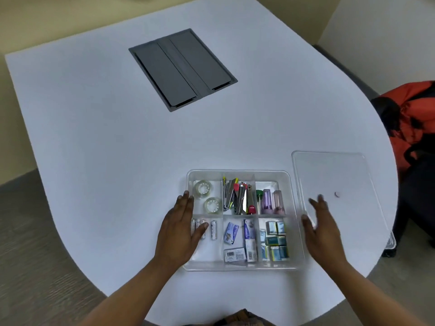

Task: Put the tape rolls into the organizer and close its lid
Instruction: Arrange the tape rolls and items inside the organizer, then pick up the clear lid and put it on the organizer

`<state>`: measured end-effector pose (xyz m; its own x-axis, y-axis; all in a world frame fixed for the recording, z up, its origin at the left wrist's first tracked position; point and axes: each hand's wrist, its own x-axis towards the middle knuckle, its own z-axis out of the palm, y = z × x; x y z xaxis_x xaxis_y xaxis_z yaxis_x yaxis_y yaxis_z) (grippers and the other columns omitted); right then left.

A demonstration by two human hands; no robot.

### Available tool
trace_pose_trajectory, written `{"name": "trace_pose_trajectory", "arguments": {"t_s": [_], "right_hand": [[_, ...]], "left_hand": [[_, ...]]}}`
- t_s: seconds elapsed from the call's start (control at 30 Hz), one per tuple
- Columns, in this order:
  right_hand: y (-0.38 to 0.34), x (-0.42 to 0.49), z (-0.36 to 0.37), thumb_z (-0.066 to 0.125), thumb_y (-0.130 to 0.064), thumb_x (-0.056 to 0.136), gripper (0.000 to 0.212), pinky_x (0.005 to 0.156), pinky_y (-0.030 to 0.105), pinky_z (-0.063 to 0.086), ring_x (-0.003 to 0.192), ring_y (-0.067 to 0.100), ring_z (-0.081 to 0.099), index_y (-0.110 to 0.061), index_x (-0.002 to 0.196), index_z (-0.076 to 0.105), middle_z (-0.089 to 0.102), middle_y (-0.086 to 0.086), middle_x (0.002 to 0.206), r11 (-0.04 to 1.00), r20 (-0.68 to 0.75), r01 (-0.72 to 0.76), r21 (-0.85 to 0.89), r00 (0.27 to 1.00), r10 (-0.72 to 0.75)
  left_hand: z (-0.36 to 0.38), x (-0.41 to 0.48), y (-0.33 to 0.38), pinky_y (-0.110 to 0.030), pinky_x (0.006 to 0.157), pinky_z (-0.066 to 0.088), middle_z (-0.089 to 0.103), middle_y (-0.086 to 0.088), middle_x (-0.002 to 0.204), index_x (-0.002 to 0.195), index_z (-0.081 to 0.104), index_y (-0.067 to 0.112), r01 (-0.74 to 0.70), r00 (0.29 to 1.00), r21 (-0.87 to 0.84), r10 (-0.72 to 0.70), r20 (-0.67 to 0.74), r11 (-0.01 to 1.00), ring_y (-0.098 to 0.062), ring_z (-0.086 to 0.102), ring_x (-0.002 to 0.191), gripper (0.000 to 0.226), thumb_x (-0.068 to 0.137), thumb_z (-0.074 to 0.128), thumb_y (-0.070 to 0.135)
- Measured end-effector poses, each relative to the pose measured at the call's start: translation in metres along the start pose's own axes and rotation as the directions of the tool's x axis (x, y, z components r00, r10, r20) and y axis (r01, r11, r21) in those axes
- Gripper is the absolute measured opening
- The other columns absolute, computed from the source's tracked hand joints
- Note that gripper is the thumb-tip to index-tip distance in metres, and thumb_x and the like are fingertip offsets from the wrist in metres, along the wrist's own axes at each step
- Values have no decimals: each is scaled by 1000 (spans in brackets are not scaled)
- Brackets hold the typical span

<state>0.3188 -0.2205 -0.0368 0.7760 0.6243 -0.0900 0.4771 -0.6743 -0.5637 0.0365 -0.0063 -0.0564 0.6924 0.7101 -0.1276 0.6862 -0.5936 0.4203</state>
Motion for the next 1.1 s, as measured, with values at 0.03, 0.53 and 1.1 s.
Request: {"name": "trace_pose_trajectory", "arguments": {"t_s": [0.03,0.53,1.1], "right_hand": [[12,-3,-5,55,-23,94,56,111,51,31,143,29,26,-12,145,34,22,8,158,998,16,-62,-21,998,63],[53,-22,-8,56,-53,87,75,75,43,57,129,32,48,-3,140,39,46,23,141,785,303,160,-598,952,36],[2,22,-89,40,18,81,61,106,36,34,133,27,45,-5,138,45,48,13,144,980,-282,88,-178,950,-137]], "left_hand": [[1,-2,1,-35,117,20,7,0,159,150,14,16,2,1000,-1,-2,13,1000,-14,8,146,79,89,25,64],[-17,-6,43,-27,104,35,7,17,156,148,21,28,-46,996,-149,34,-82,988,-1,12,142,65,92,38,56],[-55,15,115,-26,109,30,16,24,154,146,28,33,-90,976,-414,-1,-216,906,8,15,140,63,89,51,45]]}}
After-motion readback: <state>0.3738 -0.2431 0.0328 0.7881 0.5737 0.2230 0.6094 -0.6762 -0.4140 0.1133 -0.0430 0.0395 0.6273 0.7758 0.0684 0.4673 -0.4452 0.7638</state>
